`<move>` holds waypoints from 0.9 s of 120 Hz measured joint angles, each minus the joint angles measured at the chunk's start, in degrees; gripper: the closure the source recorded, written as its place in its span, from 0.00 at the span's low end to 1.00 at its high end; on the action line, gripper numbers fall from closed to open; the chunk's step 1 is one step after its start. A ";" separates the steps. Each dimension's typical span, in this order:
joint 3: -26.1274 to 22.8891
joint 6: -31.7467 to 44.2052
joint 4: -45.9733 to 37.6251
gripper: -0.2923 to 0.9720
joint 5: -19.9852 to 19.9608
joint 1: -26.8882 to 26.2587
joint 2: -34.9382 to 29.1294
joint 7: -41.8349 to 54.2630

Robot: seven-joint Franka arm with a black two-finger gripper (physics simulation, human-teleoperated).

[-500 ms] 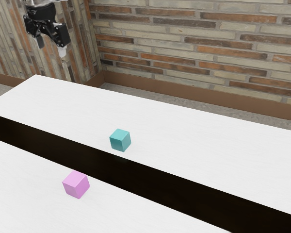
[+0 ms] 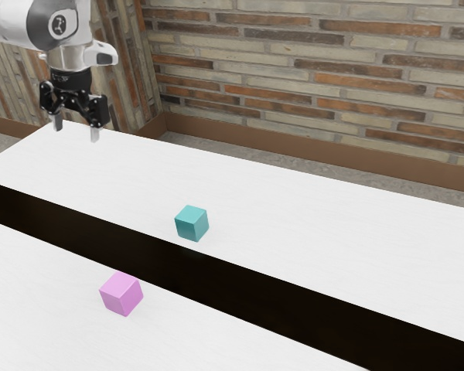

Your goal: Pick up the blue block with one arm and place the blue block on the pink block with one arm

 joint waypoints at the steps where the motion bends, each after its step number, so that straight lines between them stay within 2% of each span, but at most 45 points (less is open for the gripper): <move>1: -0.01 0.29 -0.13 0.23 0.00 -0.10 0.07 -0.17; 51: -0.34 16.99 -8.65 0.23 -2.41 -2.60 8.89 -6.21; 108: -3.30 25.16 -4.19 0.23 -3.45 -2.75 20.22 -5.84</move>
